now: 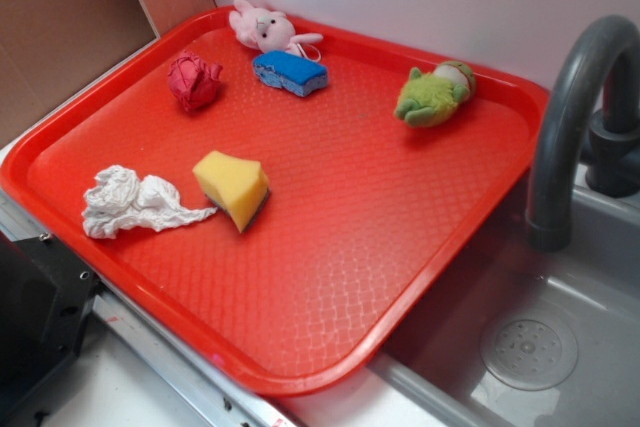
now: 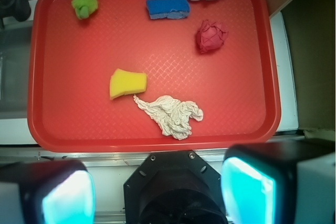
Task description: Grab the red paper.
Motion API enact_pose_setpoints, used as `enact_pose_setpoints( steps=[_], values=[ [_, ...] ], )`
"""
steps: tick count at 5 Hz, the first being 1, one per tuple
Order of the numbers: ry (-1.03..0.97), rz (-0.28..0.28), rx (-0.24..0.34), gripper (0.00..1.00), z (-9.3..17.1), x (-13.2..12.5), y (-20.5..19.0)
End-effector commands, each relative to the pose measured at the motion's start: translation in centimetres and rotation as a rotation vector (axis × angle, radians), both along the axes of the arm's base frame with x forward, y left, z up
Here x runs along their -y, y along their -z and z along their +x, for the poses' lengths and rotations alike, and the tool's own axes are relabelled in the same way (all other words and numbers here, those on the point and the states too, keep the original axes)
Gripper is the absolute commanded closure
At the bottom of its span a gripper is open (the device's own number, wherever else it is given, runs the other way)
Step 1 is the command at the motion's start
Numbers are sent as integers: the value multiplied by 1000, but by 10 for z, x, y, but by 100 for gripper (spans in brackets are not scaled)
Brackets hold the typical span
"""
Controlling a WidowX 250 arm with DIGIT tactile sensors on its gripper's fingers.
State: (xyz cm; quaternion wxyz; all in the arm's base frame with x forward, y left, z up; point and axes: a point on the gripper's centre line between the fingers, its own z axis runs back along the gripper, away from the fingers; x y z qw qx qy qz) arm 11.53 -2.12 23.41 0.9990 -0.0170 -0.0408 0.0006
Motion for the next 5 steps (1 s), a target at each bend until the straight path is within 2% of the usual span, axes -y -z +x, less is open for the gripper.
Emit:
enact_pose_setpoints(
  steps=[1, 2, 3, 4, 5],
  values=[
    [0, 0, 0, 0, 0, 0, 0],
    [-247, -74, 71, 0, 18, -14, 17],
    [-495, -33, 104, 0, 42, -28, 34],
    [-744, -30, 173, 0, 61, -46, 54],
    [-992, -4, 202, 0, 79, -65, 79]
  ],
)
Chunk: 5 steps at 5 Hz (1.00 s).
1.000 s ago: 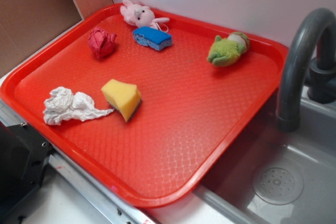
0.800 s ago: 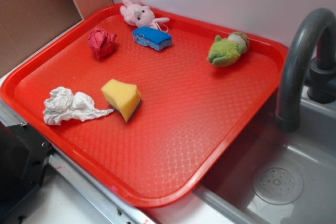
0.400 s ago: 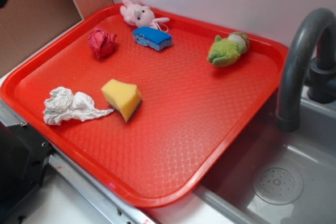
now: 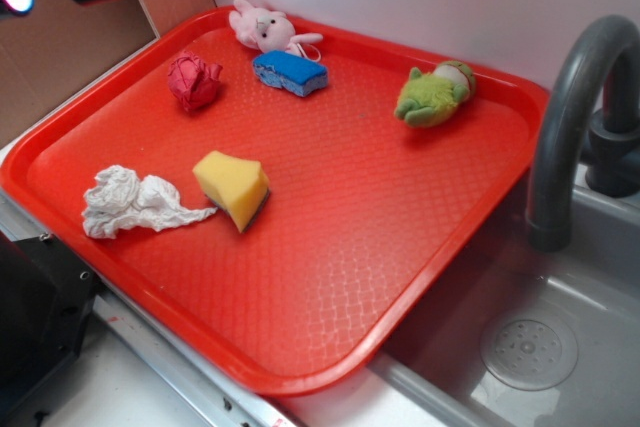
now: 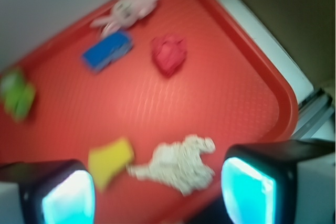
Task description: Grab the red paper.
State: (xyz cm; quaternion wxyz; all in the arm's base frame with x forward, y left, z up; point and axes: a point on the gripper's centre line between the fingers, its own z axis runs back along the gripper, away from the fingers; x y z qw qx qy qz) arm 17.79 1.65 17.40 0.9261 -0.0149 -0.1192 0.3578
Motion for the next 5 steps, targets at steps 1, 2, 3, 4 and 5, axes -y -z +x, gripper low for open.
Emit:
enact_pose_setpoints(
  steps=[1, 2, 3, 4, 5],
  values=[
    [-491, 31, 49, 0, 36, -44, 47],
    [-567, 55, 52, 0, 51, -58, 73],
    [-597, 67, 51, 0, 61, -70, 94],
    [-608, 93, 45, 0, 63, -79, 109],
    [-619, 102, 48, 0, 62, -84, 119]
  ],
)
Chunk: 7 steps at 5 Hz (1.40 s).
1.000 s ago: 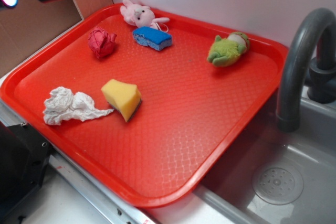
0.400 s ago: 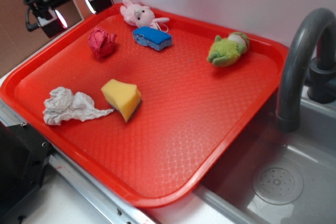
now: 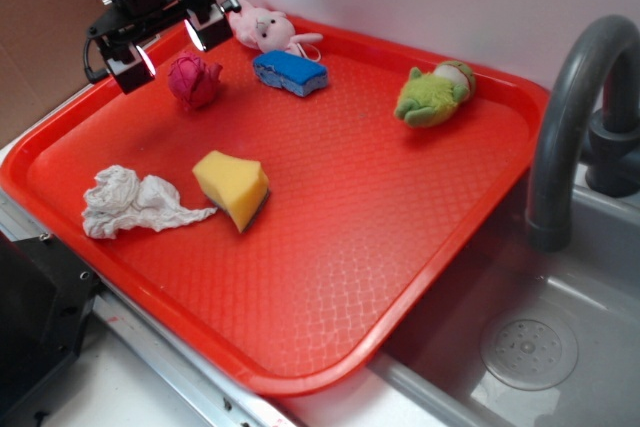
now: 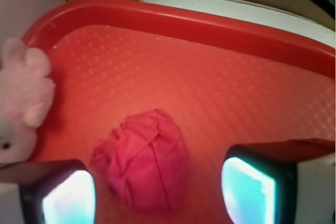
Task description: Grab the red paper.
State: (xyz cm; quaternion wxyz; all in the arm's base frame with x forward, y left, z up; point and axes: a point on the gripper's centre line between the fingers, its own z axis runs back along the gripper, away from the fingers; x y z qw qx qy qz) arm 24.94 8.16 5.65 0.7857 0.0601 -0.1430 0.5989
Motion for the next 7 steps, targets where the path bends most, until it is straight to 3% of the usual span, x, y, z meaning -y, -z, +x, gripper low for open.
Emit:
enact_pose_setpoints(
  steps=[1, 3, 4, 5, 6, 7],
  values=[
    [-43, 19, 23, 0, -5, -24, 16],
    [-26, 0, -17, 0, 1, -21, 44],
    [-24, 2, -18, 100, -1, -17, 42],
    [-16, -12, -14, 100, -5, -16, 21],
    [120, -81, -72, 100, -6, -12, -21],
    [347, -241, -159, 100, -4, 1, -56]
  ],
)
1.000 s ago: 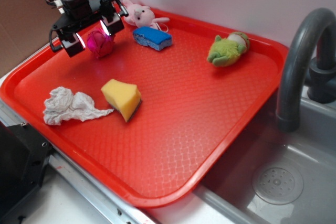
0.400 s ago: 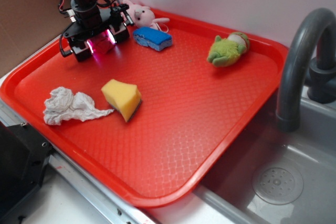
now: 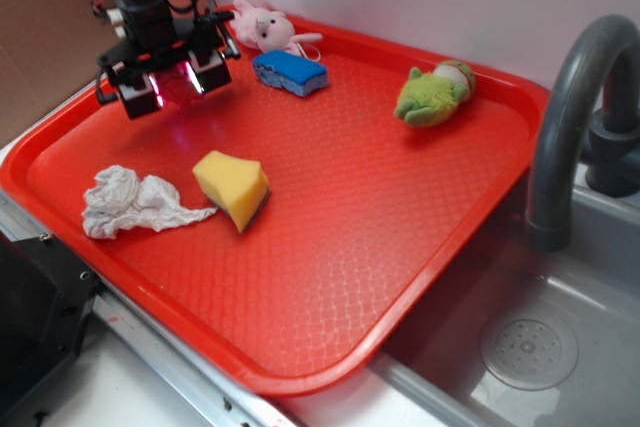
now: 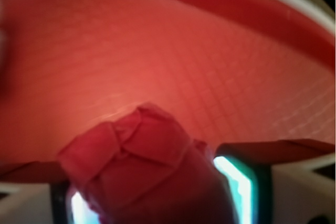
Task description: Grab the red paper.
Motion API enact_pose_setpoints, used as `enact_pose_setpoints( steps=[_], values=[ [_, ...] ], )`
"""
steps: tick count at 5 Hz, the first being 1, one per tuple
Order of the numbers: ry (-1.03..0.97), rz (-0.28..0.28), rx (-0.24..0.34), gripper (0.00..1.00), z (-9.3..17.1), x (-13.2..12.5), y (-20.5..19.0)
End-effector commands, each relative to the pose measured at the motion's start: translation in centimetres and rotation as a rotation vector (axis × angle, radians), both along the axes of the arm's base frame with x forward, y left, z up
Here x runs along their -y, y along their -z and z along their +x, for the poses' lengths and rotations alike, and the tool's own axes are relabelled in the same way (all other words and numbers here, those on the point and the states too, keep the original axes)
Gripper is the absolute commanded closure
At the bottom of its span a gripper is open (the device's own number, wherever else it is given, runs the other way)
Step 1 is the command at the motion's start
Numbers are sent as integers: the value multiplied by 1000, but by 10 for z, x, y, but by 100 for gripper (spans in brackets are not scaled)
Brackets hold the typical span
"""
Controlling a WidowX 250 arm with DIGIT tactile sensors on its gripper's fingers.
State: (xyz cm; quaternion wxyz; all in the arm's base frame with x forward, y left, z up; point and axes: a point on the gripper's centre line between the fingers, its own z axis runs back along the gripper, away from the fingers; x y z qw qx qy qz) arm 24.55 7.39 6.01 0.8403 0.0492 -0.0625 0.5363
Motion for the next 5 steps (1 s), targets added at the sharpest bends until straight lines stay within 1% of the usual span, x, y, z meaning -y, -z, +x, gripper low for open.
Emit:
enact_pose_setpoints(
  steps=[1, 2, 3, 4, 5],
  values=[
    [409, -178, -88, 100, 0, 17, -78],
    [597, -161, -44, 100, -11, 39, -109],
    [721, -129, 47, 100, -30, 62, -144],
    [756, -142, 114, 100, -47, 77, -171],
    [647, -180, 90, 100, -50, 70, -165]
  ],
)
